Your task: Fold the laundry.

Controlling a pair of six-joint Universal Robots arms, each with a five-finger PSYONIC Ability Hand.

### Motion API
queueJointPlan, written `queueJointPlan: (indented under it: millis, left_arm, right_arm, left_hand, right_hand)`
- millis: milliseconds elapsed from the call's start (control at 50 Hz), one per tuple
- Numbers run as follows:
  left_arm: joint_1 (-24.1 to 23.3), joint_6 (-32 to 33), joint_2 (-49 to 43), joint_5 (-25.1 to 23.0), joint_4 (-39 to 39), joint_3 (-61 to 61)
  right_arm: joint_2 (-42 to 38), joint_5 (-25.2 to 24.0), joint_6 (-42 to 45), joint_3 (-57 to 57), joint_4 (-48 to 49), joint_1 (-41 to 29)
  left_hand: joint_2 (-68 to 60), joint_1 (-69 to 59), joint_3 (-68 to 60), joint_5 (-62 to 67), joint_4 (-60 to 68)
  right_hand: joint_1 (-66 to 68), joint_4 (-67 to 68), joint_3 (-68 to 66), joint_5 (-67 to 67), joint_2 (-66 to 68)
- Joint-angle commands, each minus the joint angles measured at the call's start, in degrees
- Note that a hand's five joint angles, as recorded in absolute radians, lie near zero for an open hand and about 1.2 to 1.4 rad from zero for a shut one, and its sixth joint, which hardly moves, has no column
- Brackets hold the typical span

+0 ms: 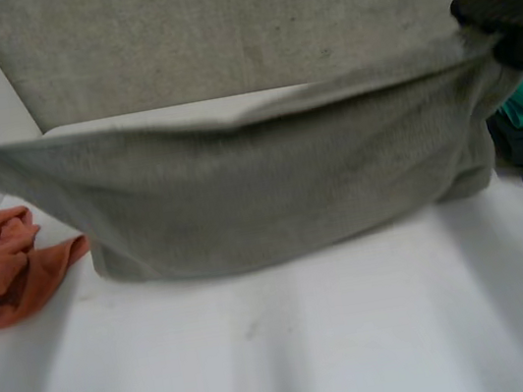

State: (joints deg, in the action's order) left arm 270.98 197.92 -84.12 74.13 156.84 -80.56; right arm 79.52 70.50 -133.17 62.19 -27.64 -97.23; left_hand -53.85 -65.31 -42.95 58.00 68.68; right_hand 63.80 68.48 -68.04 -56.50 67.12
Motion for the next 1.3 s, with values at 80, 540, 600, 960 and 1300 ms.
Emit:
queueJointPlan:
  millis: [80, 540, 600, 960, 1300]
  left_arm:
    - [-8.62, 11.08, -23.52, 12.70, 3.10, 11.10]
    - [-10.65, -6.67, -32.08, 15.70, 40.48, 32.67]
    - [-9.78, -7.11, -29.45, 15.17, 38.81, 25.40]
    - [-9.42, -0.79, -31.36, 8.84, 49.52, -12.69]
    - [-7.84, 1.41, -27.94, 6.03, 48.65, -19.46]
  right_arm:
    - [-14.20, 6.39, 2.30, -3.64, 6.42, -4.62]
    - [-20.37, 2.54, -15.10, -11.57, 60.00, -3.32]
    - [-20.28, 1.48, -15.19, -9.20, 54.65, -2.44]
    - [-27.84, -1.07, -11.85, 9.80, 34.68, -2.79]
    - [-30.13, 3.94, -16.86, 11.02, 23.77, -1.29]
  left_hand:
    - [-26.15, -14.69, -37.05, 12.00, 11.32]
    - [-26.15, -14.69, -37.05, 12.00, 11.32]
    - [-26.15, -14.69, -37.05, 12.00, 11.32]
    - [-26.15, -14.69, -37.05, 12.00, 11.32]
    - [-26.15, -14.69, -37.05, 12.00, 11.32]
  right_hand:
    - [16.20, 11.52, -11.96, -13.50, 12.88]
    - [16.20, 11.52, -11.96, -13.50, 12.88]
    - [16.20, 11.52, -11.96, -13.50, 12.88]
    - [16.20, 11.52, -11.96, -13.50, 12.88]
    - [-15.61, -20.29, 19.85, 18.32, -18.94]
